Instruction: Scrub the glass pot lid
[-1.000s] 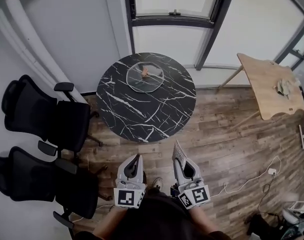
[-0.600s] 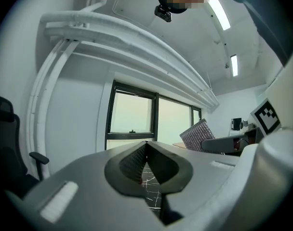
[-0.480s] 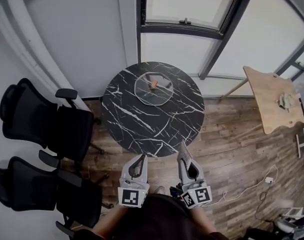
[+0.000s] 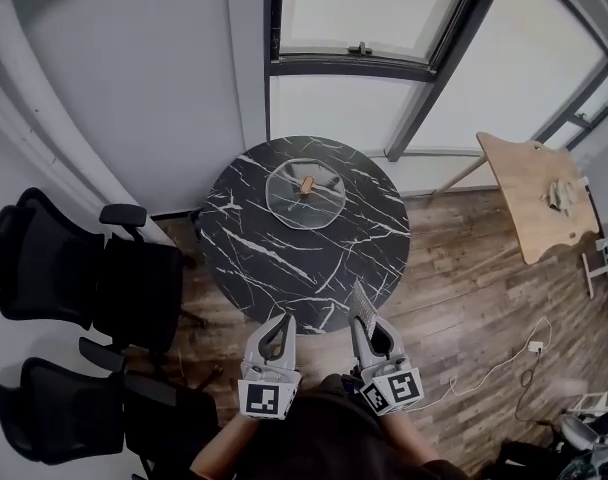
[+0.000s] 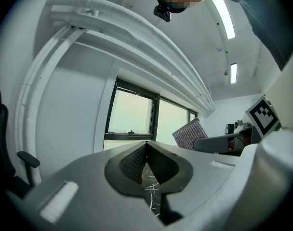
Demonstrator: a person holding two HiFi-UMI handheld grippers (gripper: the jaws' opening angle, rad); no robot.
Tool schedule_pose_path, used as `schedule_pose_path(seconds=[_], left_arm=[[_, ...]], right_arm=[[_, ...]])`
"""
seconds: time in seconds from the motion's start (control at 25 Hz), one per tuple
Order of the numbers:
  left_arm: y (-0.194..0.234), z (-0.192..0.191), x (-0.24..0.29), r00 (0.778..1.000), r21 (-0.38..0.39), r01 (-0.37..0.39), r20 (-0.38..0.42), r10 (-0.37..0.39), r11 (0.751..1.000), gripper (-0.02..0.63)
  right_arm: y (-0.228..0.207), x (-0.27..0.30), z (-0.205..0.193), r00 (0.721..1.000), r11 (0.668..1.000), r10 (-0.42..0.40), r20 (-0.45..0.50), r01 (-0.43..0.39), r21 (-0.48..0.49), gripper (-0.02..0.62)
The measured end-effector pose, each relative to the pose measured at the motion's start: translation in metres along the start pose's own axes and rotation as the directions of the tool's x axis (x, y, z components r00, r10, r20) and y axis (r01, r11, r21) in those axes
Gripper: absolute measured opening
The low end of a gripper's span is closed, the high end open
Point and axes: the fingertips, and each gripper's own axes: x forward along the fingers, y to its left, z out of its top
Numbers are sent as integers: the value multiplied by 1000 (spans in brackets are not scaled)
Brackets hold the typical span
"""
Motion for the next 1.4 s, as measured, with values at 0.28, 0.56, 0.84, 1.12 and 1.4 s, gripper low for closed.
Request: schedule_pose_path(seconds=[0.28, 0.56, 0.84, 1.12, 1.4], left_arm=[[20, -7, 19, 1000, -14, 4, -15, -4, 1000, 3], [21, -11, 57, 999, 7, -20, -35, 20, 1000, 3], [19, 3, 134, 997, -10, -74, -9, 73, 997, 3], [11, -1, 190, 993, -7, -108, -37, 108, 994, 3], [31, -3, 219, 991, 39, -125, -41, 127, 991, 3]], right_arm=[[-5, 24, -3, 1000, 1000, -15, -10, 15, 9, 77], [-35, 57, 7, 1000, 1000, 4, 10, -4, 8, 77], [-92, 103, 26, 998, 998, 61, 31, -61, 26, 77], [-152, 135, 31, 995, 994, 96, 17, -97, 55, 77], [-175, 171, 10, 994, 992, 100, -42, -97, 78, 77]])
